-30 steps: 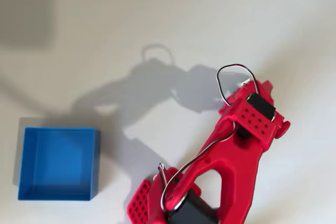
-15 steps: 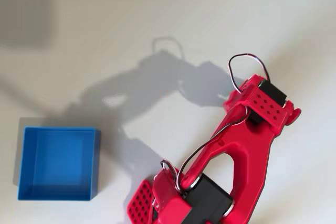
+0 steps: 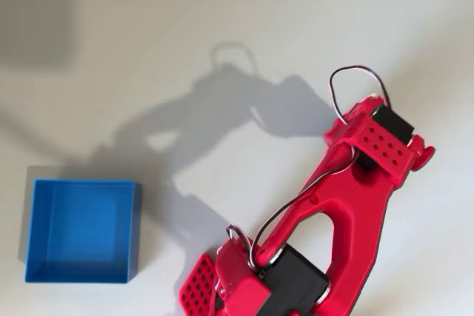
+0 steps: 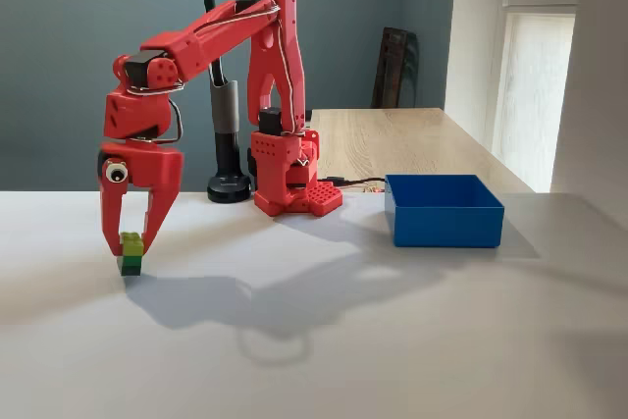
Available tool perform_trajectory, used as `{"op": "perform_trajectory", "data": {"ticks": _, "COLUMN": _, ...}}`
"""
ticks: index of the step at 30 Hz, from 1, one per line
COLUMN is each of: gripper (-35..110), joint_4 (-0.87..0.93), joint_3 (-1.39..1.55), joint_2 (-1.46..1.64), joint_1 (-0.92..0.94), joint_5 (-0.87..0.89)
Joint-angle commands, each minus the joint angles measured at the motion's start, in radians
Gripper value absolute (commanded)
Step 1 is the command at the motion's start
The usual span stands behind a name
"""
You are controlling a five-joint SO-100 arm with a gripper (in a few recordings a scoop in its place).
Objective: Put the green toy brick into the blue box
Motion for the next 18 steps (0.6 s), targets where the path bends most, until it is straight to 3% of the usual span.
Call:
{"op": "perform_trajectory", "data": {"ticks": 1, "gripper": 0, "joint_4": 0.071, "joint_3": -0.127, "joint_2": 0.018, "joint_1": 0.006, "joint_5": 0.005}}
{"op": "perform_trajectory", "data": {"ticks": 11, "gripper": 0, "joint_4": 0.275, "joint_3": -0.322, "joint_2": 0.026, "joint_1": -0.175, "joint_5": -0.015}}
{"op": "perform_trajectory", "data": {"ticks": 18, "gripper": 0, "joint_4": 0.305, "joint_3": -0.327, "joint_2": 0.041, "joint_1": -0.400, "joint_5": -0.133}}
